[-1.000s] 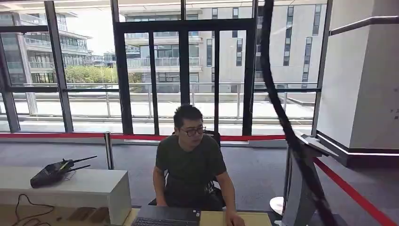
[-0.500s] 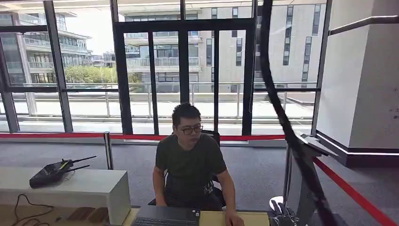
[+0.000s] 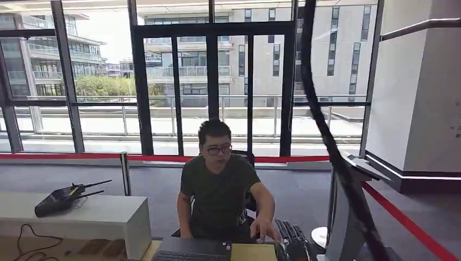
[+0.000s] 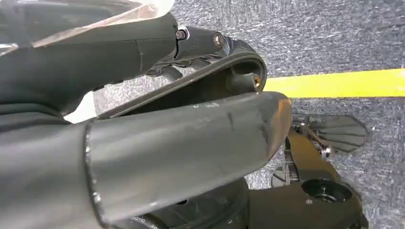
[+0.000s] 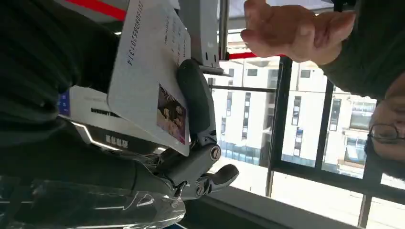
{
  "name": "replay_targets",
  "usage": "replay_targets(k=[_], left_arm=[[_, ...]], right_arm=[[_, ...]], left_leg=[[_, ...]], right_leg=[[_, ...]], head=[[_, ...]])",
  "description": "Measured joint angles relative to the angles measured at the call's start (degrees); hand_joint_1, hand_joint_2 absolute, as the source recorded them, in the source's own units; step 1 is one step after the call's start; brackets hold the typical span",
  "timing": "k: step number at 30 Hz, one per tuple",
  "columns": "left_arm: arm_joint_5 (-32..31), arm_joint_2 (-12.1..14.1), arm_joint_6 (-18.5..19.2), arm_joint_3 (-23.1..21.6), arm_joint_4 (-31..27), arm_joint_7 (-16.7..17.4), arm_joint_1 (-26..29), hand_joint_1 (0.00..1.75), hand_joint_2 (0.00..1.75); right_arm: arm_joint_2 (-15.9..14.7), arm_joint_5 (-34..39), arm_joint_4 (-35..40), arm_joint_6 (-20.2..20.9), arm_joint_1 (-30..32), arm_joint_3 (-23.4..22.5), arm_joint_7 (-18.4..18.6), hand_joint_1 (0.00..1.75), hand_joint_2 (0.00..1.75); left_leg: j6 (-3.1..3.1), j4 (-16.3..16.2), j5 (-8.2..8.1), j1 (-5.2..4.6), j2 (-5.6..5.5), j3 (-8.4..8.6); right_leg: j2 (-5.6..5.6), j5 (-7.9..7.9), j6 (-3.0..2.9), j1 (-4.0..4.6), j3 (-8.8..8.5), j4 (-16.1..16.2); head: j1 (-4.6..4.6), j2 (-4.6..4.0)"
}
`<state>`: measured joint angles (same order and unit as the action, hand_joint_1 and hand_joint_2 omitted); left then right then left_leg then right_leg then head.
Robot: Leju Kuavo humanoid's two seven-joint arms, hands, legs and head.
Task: Pass the card to the sensor for recognition and then transmit it.
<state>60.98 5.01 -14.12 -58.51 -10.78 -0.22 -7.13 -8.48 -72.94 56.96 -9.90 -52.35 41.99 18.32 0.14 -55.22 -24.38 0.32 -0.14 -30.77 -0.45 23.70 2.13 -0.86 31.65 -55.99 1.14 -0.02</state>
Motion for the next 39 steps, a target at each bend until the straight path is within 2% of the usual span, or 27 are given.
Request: replay_targets(k=[12, 27, 29, 30, 32, 34, 37, 39], left_arm=[[0.1, -0.1, -0.2, -0.7, 0.0, -0.2, 0.0, 0.0, 0.0], [1.5, -0.5, -0.3, -1.0, 0.0, 0.1, 0.0, 0.0, 0.0], [1.6, -0.6, -0.4, -1.0, 0.0, 0.1, 0.0, 0.0, 0.0], [1.7, -0.7, -0.3, -1.0, 0.0, 0.1, 0.0, 0.0, 0.0], [1.9, -0.7, -0.4, -1.0, 0.0, 0.1, 0.0, 0.0, 0.0], [2.1, -0.8, -0.3, -1.0, 0.0, 0.1, -0.1, 0.0, 0.0], [2.4, -0.9, -0.2, -1.0, 0.0, 0.3, -0.1, 0.0, 0.0], [2.5, -0.9, -0.1, -1.0, 0.0, 0.4, 0.0, 0.0, 0.0]], right_arm=[[2.2, 1.7, -2.4, -1.6, -1.0, 0.0, -0.4, 1.75, 1.75], [6.1, 2.9, -10.5, -5.3, -2.7, 0.0, -1.5, 1.75, 1.75], [6.7, 2.9, -11.5, -5.4, -2.7, 0.0, -1.5, 0.0, 1.75], [6.8, 2.9, -11.9, -5.6, -2.7, 0.0, -1.5, 0.0, 0.0], [7.2, 2.7, -12.7, -5.7, -2.7, 0.0, -2.0, 0.0, 0.0], [7.5, 4.2, -13.4, -5.0, -2.7, 0.0, -4.5, 0.0, 0.0], [8.0, 5.5, -14.8, -0.3, -2.6, 0.1, -4.5, 0.0, 0.0], [8.1, 5.8, -15.4, 0.1, -2.5, 0.2, -4.5, 0.0, 0.0]], left_leg=[[0.0, 0.0, 0.0, -0.01, 0.0, -0.01], [0.0, 0.0, 0.0, 0.0, 0.0, -0.02], [0.0, 0.0, 0.0, 0.0, 0.0, -0.02], [0.0, 0.0, 0.0, 0.0, 0.0, -0.02], [0.0, 0.0, 0.0, 0.0, 0.0, -0.02], [0.0, 0.0, 0.0, 0.0, 0.0, -0.01], [0.0, 0.0, 0.0, 0.0, 0.0, -0.01], [0.0, 0.0, 0.0, 0.0, 0.0, -0.02]], right_leg=[[0.0, 0.0, 0.0, -0.01, 0.01, 0.0], [0.0, 0.0, 0.0, 0.0, 0.03, 0.0], [0.0, 0.0, 0.0, 0.0, 0.03, 0.0], [0.0, 0.0, 0.0, 0.0, 0.03, 0.0], [0.0, 0.0, 0.0, 0.0, 0.03, 0.0], [0.01, 0.0, 0.0, 0.0, 0.03, 0.0], [0.0, 0.0, 0.0, 0.0, 0.04, 0.0], [0.0, 0.0, 0.0, 0.0, 0.04, 0.0]], head=[[0.0, 0.0], [0.0, 0.0], [0.0, 0.0], [0.0, 0.0], [0.0, 0.0], [0.0, 0.0], [0.0, 0.0], [0.0, 0.0]])
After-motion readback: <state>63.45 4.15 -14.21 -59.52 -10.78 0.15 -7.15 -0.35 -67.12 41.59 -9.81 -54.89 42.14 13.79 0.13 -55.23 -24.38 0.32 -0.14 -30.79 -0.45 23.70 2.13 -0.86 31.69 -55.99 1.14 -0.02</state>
